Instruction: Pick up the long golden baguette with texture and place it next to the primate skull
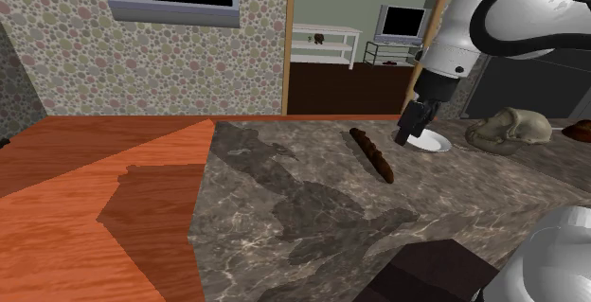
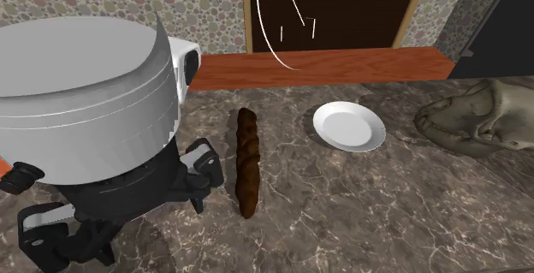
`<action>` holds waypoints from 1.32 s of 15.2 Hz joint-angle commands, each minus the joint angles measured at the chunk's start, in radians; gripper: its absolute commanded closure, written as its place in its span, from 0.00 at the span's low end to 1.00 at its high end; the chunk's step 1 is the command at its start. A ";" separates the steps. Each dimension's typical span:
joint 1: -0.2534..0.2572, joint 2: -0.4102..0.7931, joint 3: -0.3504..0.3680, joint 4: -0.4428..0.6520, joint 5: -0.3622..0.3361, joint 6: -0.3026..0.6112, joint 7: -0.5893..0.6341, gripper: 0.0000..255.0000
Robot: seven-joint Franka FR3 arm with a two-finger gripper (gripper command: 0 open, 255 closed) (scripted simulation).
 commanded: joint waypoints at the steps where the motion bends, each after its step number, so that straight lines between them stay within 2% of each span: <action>1: 0.000 0.000 0.000 0.000 0.000 0.000 0.000 0.00; 10: -0.082 0.246 -0.035 -0.011 -0.054 0.263 0.026 0.00; 20: -0.162 0.563 -0.088 0.076 -0.099 0.503 0.070 0.00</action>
